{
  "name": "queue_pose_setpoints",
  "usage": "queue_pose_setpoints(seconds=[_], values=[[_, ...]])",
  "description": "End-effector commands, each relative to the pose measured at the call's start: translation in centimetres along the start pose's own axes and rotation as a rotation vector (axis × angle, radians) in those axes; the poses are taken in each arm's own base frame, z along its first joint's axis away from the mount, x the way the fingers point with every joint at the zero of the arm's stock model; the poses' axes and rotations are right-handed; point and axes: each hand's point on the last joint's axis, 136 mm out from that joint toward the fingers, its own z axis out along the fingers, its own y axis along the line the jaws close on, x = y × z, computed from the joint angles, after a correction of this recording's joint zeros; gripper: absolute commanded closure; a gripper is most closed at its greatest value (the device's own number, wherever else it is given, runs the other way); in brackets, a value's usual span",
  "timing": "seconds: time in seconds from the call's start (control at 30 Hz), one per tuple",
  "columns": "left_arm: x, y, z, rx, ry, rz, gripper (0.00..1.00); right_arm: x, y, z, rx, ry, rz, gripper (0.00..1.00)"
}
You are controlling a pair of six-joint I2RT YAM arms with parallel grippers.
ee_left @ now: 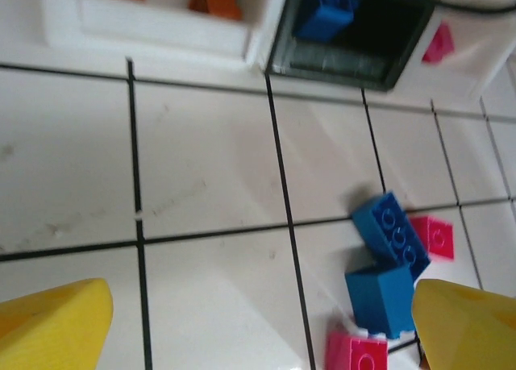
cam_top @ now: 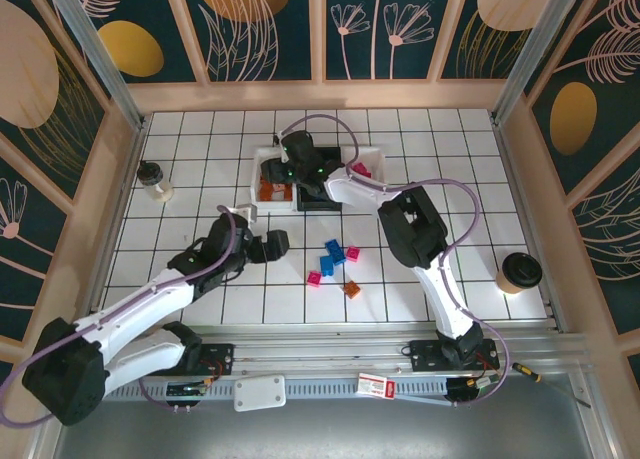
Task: Sort the legos into containers by color
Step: Place the lego in the container, then pick up the lego from the middle-left of the table.
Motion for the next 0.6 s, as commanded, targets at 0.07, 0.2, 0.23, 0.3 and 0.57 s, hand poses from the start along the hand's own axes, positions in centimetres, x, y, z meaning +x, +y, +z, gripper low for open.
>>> queue_pose_setpoints(seconds=[0.07, 0.2, 0.23, 0.3, 0.57], values=[[3.1, -2.6, 1.7, 0.035, 0.075, 0.134, 0.05, -4.0, 0.1, -6.3, -0.034, -0.128, 0.04, 0.37], [6.8, -5.4, 3.2, 0.041, 0.175, 0.285, 0.08, -2.3, -1.0, -10.1, -0.013, -0.152, 0.058, 0.36], [7.8, -6.1, 3.6, 0.041, 0.199, 0.322, 0.08, -1.8, -1.2, -10.9, -0.007, -0.157, 0.063, 0.36], [9.2, -6.6, 4.3, 0.025, 0.236, 0.367, 0.1, -0.8, -1.8, -12.3, 0.01, -0.158, 0.073, 0.36], [11.2, -5.5, 6.6, -0.06, 0.273, 0.412, 0.23, 1.6, -2.3, -16.6, 0.017, -0.175, 0.097, 0.36]])
